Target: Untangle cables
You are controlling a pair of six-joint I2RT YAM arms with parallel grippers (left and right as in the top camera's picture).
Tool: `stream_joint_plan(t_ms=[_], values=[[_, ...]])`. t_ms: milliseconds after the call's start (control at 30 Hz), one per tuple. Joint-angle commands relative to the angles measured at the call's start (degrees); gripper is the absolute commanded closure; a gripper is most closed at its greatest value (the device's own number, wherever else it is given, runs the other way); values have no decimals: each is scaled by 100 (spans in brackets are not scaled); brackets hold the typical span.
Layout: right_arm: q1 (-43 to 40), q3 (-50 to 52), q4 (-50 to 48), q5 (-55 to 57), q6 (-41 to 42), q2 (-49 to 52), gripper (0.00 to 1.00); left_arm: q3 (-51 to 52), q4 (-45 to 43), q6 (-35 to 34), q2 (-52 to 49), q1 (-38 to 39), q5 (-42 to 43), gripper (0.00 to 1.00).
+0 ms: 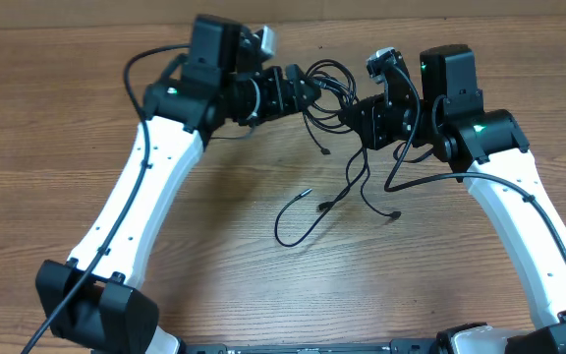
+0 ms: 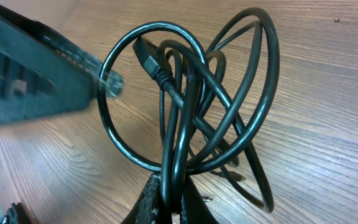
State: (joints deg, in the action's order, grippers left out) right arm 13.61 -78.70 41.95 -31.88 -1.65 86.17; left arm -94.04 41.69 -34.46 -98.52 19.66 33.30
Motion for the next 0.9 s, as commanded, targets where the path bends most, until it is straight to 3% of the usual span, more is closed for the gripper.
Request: stream_joint_plan(t_ms=[0,33,133,233,633,667,733,867], values=[[24,-55,-72,-295,37,-203,96,-61,-11,-72,-245,94,-518,28],[24,-55,-72,-409,37,-203,96,-61,0,-72,-302,94,-643,31],[11,-55,-52,-675,37,-208,96,-61,52,-70,-516,52,-1176,60],[2,-57,55,-693,37,-260,96,-61,72,-72,-660,-72,-1528,77],[2,-55,-269,-2861,-26,-334,96,-61,9,-90,-713,-378,-1587,81],[2,-55,-352,-2914,-26,-334,96,-61,31,-90,-713,-365,-1587,81],[2,-55,-612,-2881,-22,-326,96,-61,83,-90,-713,-341,-1506,94],[2,-55,-973,-2516,160,-321,96,-61,142,-66,-713,-341,-1314,96]])
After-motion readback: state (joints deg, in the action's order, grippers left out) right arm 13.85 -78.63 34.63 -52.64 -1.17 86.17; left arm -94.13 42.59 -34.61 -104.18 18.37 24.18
